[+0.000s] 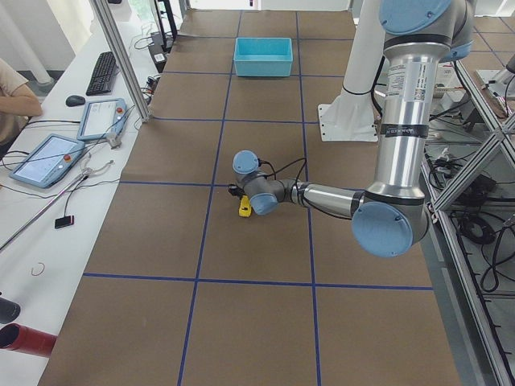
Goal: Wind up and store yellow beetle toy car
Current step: 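Keep dragging the car backward with the left gripper to wind it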
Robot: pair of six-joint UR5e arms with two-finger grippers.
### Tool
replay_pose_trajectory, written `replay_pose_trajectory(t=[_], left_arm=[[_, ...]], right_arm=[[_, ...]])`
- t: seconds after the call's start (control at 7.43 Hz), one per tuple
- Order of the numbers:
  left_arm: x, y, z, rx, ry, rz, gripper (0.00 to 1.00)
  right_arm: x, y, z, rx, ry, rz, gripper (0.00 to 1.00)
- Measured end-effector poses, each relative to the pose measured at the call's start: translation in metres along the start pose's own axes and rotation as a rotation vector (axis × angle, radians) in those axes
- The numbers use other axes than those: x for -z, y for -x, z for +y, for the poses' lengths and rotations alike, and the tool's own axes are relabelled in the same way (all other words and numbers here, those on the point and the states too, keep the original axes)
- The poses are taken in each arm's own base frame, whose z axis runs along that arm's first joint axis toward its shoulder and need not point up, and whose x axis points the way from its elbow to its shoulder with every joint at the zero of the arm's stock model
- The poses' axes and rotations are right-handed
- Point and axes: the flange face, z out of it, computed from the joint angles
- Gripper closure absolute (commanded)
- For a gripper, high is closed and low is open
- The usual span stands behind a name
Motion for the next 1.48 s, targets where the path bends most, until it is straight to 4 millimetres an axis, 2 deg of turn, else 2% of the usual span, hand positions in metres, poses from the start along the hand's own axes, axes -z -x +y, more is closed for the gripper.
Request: replay_pose_trajectory(t=[1.08, 1.21, 1.35, 1.48], left_arm=[[0.000, 0.001, 0.013, 0.002, -0.018, 0.005, 0.89], [0.001, 0.000, 0.016, 0.004, -0.018, 0.005, 0.32], [0.002, -0.002, 0.019, 0.008, -0.016, 0.008, 0.00], [0.001, -0.004, 0.021, 0.009, -0.014, 0.011, 0.00]], right_arm=[[0.000, 0.000, 0.000, 0.000, 0.001, 0.000, 0.00], [0.000, 0.000, 0.000, 0.000, 0.001, 0.000, 0.00], [0.000, 0.000, 0.000, 0.000, 0.001, 0.000, 0.00], [-0.001, 0.000, 0.000, 0.000, 0.001, 0.000, 0.00]])
